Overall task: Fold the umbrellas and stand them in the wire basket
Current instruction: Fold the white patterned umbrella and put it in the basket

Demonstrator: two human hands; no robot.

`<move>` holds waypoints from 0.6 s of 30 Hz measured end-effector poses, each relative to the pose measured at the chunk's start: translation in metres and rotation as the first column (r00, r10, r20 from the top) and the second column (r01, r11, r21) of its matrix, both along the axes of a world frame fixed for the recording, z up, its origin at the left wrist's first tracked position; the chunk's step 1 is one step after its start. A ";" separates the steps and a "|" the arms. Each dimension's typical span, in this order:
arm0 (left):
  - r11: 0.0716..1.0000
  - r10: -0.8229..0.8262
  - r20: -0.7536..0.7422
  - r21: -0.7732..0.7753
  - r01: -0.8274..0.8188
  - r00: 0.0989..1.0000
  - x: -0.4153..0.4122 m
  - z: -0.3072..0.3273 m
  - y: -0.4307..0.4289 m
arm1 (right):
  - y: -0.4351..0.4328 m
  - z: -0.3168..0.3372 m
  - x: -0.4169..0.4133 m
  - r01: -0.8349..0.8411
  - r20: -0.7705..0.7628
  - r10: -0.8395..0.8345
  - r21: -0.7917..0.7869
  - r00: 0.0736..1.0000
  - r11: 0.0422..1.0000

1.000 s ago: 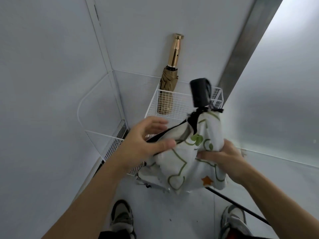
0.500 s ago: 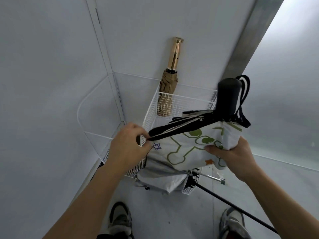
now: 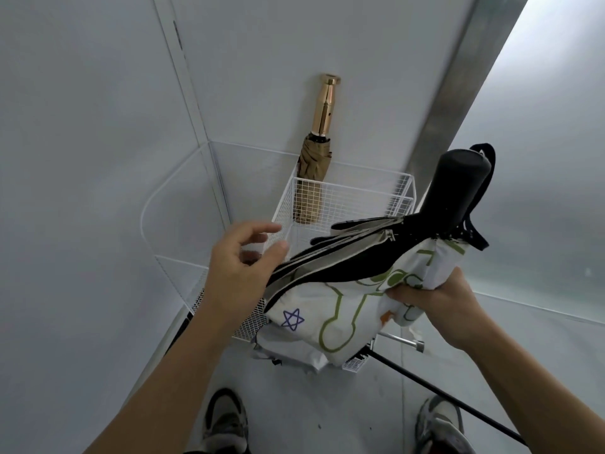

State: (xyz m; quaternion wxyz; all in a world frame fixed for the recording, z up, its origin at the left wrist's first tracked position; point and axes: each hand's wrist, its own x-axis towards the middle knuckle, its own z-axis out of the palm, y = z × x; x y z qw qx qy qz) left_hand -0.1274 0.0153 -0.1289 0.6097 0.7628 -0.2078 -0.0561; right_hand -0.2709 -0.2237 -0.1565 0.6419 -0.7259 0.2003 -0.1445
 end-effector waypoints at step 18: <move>0.835 -0.504 -0.527 -0.093 0.543 0.685 -0.009 0.006 -0.009 | 0.011 0.006 0.004 -0.016 -0.047 0.010 -0.144 0.999 0.990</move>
